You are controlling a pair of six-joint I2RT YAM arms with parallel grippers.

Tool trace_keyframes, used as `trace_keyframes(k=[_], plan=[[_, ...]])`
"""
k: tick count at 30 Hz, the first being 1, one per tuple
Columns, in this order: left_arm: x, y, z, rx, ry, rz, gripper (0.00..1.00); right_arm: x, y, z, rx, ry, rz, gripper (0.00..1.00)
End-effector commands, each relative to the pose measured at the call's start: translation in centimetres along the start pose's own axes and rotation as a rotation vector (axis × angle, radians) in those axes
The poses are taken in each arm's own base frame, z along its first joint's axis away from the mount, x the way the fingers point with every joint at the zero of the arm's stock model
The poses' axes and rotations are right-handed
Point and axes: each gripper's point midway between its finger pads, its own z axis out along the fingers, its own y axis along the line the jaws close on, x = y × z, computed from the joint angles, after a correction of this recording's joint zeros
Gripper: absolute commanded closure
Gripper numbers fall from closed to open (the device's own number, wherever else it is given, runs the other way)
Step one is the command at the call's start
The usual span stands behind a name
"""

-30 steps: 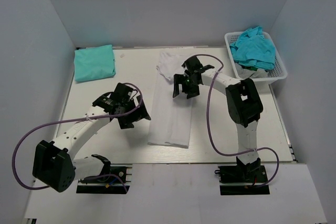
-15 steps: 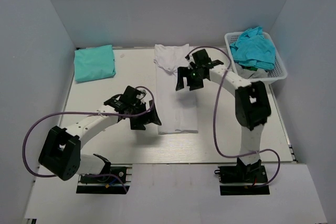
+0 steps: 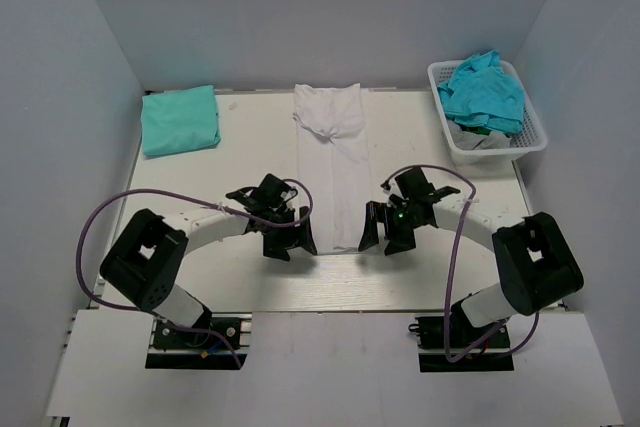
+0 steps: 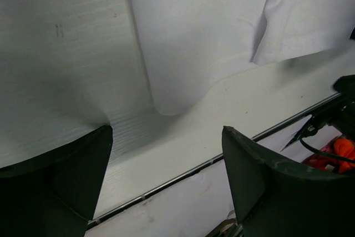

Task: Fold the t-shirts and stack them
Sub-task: Grab the bottom of the folded rectangular tshirt with both arms

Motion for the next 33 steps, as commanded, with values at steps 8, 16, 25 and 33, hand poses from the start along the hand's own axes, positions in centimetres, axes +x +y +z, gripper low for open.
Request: trace_keyframes(k=[8, 16, 25, 33], plan=[[-0.4, 1.0, 2.2, -0.072, -0.008, 0.046, 0.39, 1.4, 0.3, 2.1, -0.074, 0.058, 0.075, 0.14], [-0.8, 0.8, 3.3, -0.081, 0.009, 0.069, 0.65, 0.3, -1.6, 3.0, 0.019, 0.028, 0.1, 0.43], [-2.3, -0.4, 3.4, -0.062, -0.013, 0.1, 1.0, -0.9, -2.7, 3.1, 0.1, 0.019, 0.096, 0.94], [-1.4, -1.8, -0.3, 0.004, -0.063, 0.097, 1.0, 0.9, 0.3, 1.0, -0.024, 0.035, 0.039, 1.0]])
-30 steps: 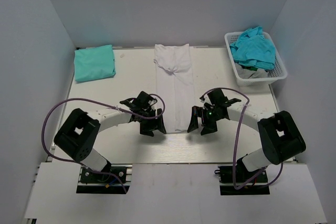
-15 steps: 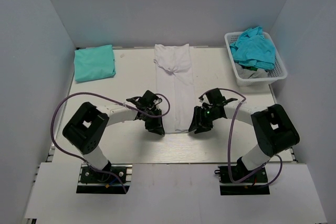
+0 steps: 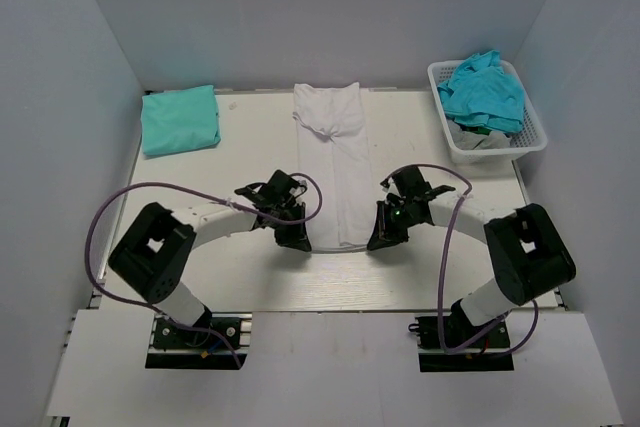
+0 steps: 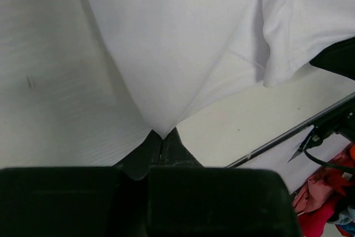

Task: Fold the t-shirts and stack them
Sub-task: Grab the bottom of the folded rectangular tshirt with both arms, then fold the folded rectangular tshirt in 1/3 of the way

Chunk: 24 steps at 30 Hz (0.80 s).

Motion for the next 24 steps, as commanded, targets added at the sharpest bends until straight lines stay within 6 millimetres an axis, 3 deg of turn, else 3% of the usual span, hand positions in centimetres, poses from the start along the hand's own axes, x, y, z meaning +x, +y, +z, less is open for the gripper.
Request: trace_keyframes(k=[1, 6, 11, 13, 16, 19, 20, 22, 24], plan=[[1.8, -0.3, -2.5, 0.036, -0.006, 0.0, 1.0, 2.5, 1.2, -1.3, -0.053, 0.054, -0.048, 1.0], [5.8, -0.9, -4.6, 0.06, 0.094, -0.023, 1.0, 8.9, 1.0, -2.0, -0.058, 0.227, -0.074, 1.0], [8.2, -2.2, -6.7, 0.103, 0.156, -0.04, 1.0, 10.8, 3.4, -4.2, -0.111, 0.237, -0.112, 1.0], [8.0, -2.3, -6.9, 0.092, 0.15, -0.05, 1.0, 10.3, 3.4, -4.5, -0.082, 0.206, -0.111, 1.0], [5.7, -2.5, -7.3, 0.041, 0.07, -0.039, 1.0, 8.8, 3.8, -4.4, -0.065, 0.169, -0.107, 1.0], [2.9, -2.7, -7.6, 0.001, -0.009, -0.036, 1.0, 4.7, 4.8, -4.7, -0.004, 0.065, -0.122, 1.0], [2.0, -3.3, -7.9, 0.003, -0.033, -0.03, 1.0, 4.0, 4.2, -4.7, 0.047, 0.061, -0.103, 1.0], [0.0, -2.9, -7.7, -0.049, -0.091, -0.037, 1.0, 1.2, 5.4, -4.9, 0.056, 0.009, -0.122, 1.0], [-1.7, -3.8, -7.9, -0.051, -0.128, -0.031, 1.0, -1.1, 6.1, -5.7, 0.059, -0.032, -0.121, 1.0]])
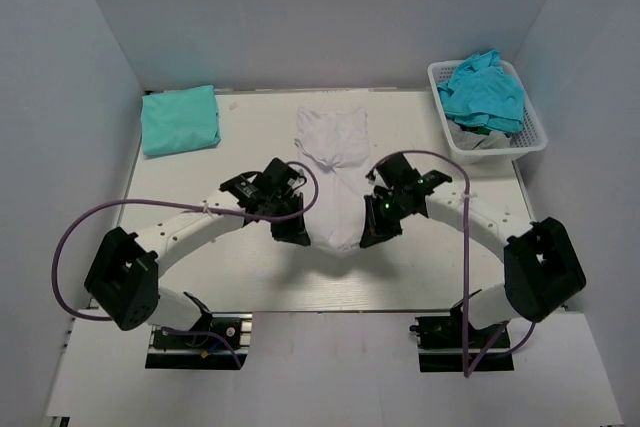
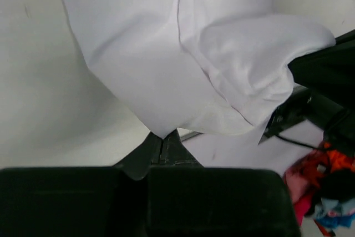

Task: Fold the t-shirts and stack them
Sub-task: Fold the folded rectangular tshirt in 1/3 of the way

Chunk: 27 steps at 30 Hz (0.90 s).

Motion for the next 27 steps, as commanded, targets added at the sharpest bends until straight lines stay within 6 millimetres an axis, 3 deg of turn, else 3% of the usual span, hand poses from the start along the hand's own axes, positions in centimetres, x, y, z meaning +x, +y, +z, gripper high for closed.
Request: trace_keyframes(k=[1, 6, 8, 9, 10, 12, 13, 14, 21, 23, 27], plan=[[-4.0, -0.2, -0.5, -0.069, -0.136, 0.004, 1.0, -4.1, -0.5, -1.5, 0.093, -0.096, -0.009, 1.0], [-7.2, 0.7, -0.4, -0.15, -0.183, -0.019, 1.0, -8.3, -0.8, -3.3, 0.108, -0.173, -0.01, 1.0], [-9.1, -0.2, -1.4, -0.133, -0.23, -0.016, 1.0, -10.2, -0.6, -3.7, 0.106, -0.192, -0.013, 1.0], [-9.9, 0.3, -1.4, -0.157, -0.249, -0.018, 1.0, -10.8, -1.1, -3.5, 0.109, -0.185, -0.002, 1.0], [-10.8, 0.3, -1.6, -0.165, -0.267, -0.013, 1.0, -12.3, -0.3, -4.4, 0.097, -0.221, -0.011, 1.0], [-12.6, 0.2, -1.6, -0.179, -0.297, -0.013, 1.0, -13.3, -1.0, -3.7, 0.103, -0.199, -0.001, 1.0], [-13.9, -0.1, -2.1, -0.171, -0.32, -0.015, 1.0, -14.8, -0.4, -4.6, 0.09, -0.232, -0.006, 1.0], [-14.9, 0.2, -1.6, -0.177, -0.325, -0.029, 1.0, -15.1, -0.8, -3.7, 0.086, -0.203, -0.005, 1.0], [-18.9, -0.6, 0.3, -0.115, -0.317, 0.003, 1.0, -19.4, -1.0, -3.6, 0.045, -0.215, -0.012, 1.0], [-19.7, 0.5, 1.4, -0.136, -0.304, -0.021, 1.0, -20.7, -1.2, -3.6, 0.037, -0.227, -0.006, 1.0], [-21.2, 0.9, 2.4, -0.113, -0.306, -0.039, 1.0, -21.5, -2.6, -1.9, 0.032, -0.186, 0.03, 1.0]])
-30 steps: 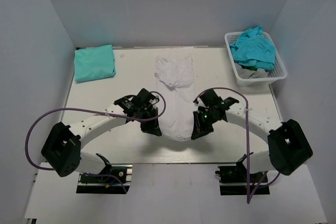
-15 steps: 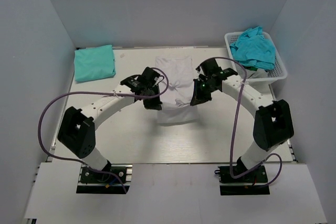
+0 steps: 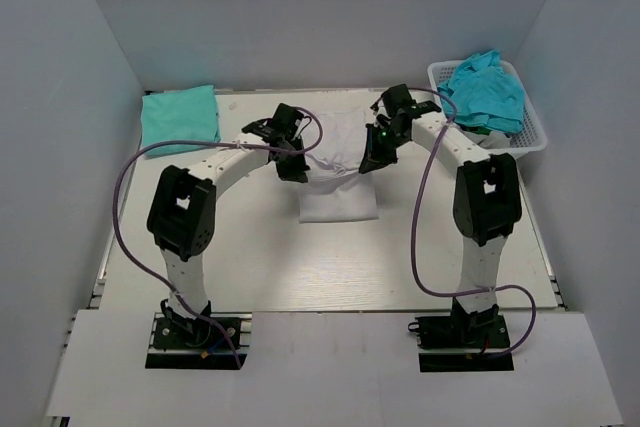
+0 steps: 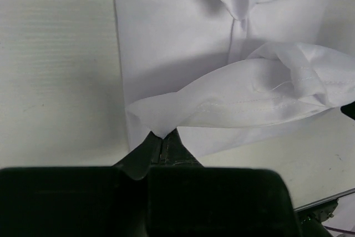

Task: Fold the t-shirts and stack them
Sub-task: Fold the folded rectangular tshirt in 1/3 of the way

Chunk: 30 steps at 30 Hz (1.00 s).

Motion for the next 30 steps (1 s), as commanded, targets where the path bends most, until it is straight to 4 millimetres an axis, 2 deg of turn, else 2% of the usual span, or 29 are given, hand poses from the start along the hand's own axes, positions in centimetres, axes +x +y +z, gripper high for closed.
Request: trace_keyframes(k=[1, 5, 6, 7, 10, 14, 17, 18, 19, 20, 21, 22, 23, 24, 25, 26, 29, 30], plan=[[-2.5, -1.1, -0.6, 0.072, -0.041, 0.007, 1.0, -0.9, 0.1, 0.1, -0.038, 0.017, -0.003, 1.0], [-2.5, -1.9, 0.7, 0.141, -0.011, 0.028, 1.0, -1.1, -0.3, 1.0, -0.048, 0.039, 0.008, 1.0], [-2.8, -1.6, 0.7, 0.138, -0.015, 0.021, 1.0, -1.1, -0.5, 1.5, -0.047, 0.044, 0.012, 1.0], [-2.2, -1.3, 1.7, 0.133, 0.015, 0.017, 1.0, -1.3, -0.6, 1.6, -0.047, 0.041, 0.009, 1.0], [-2.3, -1.8, 2.0, 0.157, 0.017, 0.02, 1.0, -1.5, -1.0, 2.5, -0.045, 0.047, 0.017, 1.0], [-2.2, -1.3, 3.0, 0.154, 0.033, 0.009, 1.0, -1.7, -1.3, 3.4, -0.047, 0.069, 0.023, 1.0], [-2.6, -1.6, 3.5, 0.155, 0.031, -0.002, 1.0, -2.8, -1.4, 3.7, -0.045, 0.047, 0.027, 1.0], [-3.0, -0.5, 3.9, 0.119, 0.03, -0.017, 0.97, -3.0, -1.6, 3.9, -0.043, 0.044, 0.036, 0.94], [-3.5, 0.0, 4.0, 0.099, 0.025, -0.041, 0.79, -4.2, -1.0, 3.5, -0.056, 0.013, 0.028, 0.8], [-4.7, -0.4, 3.7, 0.094, 0.0, -0.051, 0.65, -4.8, -0.8, 3.5, -0.063, 0.0, 0.039, 0.68], [-5.7, 0.0, 3.6, 0.081, -0.016, -0.076, 0.5, -5.3, -0.9, 3.6, -0.066, -0.008, 0.058, 0.63], [-6.9, 0.8, 4.0, 0.067, -0.033, -0.108, 0.28, -7.6, -0.1, 2.9, -0.092, -0.074, 0.045, 0.59], [-9.0, 0.1, 3.3, 0.089, -0.076, -0.122, 0.2, -8.2, -0.5, 3.3, -0.107, -0.077, 0.082, 0.54], [-10.1, 0.1, 3.1, 0.097, -0.097, -0.137, 0.1, -8.9, -0.1, 3.2, -0.129, -0.086, 0.119, 0.35], [-11.2, 0.0, 2.8, 0.115, -0.112, -0.157, 0.05, -10.1, 0.5, 2.5, -0.152, -0.112, 0.121, 0.15], [-13.4, -0.1, 1.8, 0.139, -0.154, -0.167, 0.0, -11.1, 0.6, 2.1, -0.189, -0.123, 0.136, 0.1], [-15.8, 0.1, 0.4, 0.161, -0.201, -0.19, 0.0, -12.4, 1.2, 0.8, -0.227, -0.164, 0.137, 0.1], [-15.6, 0.2, 0.4, 0.157, -0.193, -0.192, 0.0, -12.4, 1.3, 0.3, -0.235, -0.178, 0.109, 0.1]])
